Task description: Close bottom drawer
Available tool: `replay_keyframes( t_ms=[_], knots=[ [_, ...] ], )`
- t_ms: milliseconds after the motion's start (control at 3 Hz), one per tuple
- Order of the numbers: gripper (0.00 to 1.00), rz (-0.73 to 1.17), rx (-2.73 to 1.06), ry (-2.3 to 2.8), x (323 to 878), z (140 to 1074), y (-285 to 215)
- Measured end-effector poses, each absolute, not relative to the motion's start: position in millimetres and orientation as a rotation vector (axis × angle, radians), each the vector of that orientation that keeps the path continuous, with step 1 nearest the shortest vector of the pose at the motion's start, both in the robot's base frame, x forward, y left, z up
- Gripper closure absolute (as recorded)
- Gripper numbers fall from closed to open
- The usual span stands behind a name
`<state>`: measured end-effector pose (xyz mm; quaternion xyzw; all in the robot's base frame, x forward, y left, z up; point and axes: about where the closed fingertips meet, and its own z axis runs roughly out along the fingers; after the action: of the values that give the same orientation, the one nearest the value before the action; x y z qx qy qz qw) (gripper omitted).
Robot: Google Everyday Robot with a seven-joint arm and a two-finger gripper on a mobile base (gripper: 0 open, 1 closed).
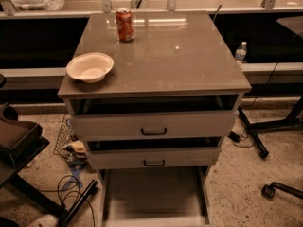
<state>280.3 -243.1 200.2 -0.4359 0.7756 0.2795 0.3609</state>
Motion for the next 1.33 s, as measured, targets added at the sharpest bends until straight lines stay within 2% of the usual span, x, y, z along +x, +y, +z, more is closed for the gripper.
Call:
replay_keyframes(
  t_ms=[1000, 1333],
  knots=[
    [1.00, 0.793, -1.223, 1.693, 357.9, 187.3, -212.4],
    [1.00, 0.820, -1.271, 1.618, 388.3, 194.1, -186.5]
  ],
)
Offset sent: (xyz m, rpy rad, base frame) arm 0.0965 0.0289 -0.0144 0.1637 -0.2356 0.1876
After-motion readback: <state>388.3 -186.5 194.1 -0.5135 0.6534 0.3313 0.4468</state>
